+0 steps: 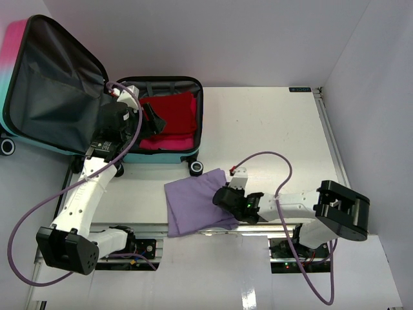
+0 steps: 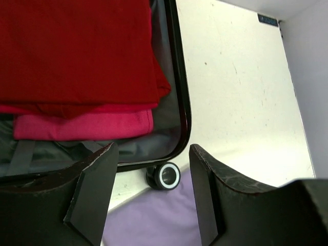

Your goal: Pack the luggage

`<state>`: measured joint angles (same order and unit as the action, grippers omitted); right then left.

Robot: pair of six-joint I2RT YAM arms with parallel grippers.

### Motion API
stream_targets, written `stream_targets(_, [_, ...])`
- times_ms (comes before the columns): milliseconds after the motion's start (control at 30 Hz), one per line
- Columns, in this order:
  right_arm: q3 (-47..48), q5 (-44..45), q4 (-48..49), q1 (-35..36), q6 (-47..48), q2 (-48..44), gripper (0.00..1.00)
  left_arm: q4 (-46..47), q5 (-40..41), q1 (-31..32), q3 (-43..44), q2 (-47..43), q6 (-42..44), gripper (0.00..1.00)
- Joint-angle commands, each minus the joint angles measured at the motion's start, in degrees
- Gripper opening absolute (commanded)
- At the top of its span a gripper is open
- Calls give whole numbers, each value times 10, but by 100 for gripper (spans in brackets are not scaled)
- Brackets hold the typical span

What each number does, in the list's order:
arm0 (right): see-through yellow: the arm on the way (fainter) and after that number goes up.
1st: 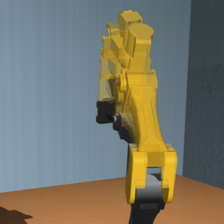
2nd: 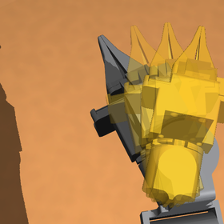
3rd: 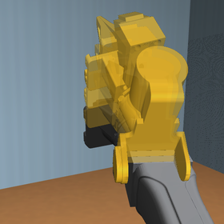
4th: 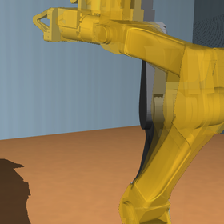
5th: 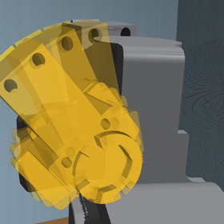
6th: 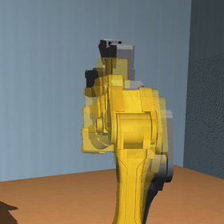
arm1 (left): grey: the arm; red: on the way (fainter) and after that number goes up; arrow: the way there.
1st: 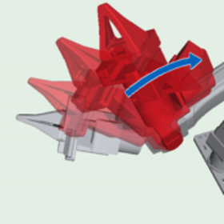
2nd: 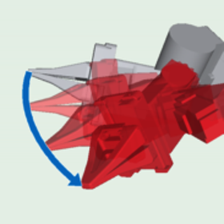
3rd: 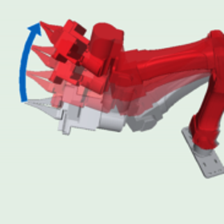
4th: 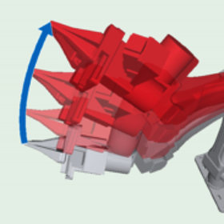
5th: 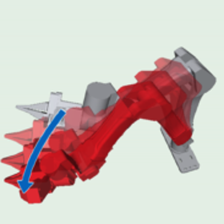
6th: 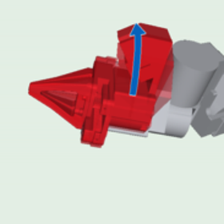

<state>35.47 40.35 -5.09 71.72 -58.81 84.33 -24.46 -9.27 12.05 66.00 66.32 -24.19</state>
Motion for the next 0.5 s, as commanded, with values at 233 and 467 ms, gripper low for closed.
stream_targets(233, [-156,77,-126,-128,-57,-139,8,-39,6,93,-69,-41,10,67])
stream_targets(467, [-135,66,-92,-214,-7,-152,8,-42,36,174,-144,-42,-9,66])
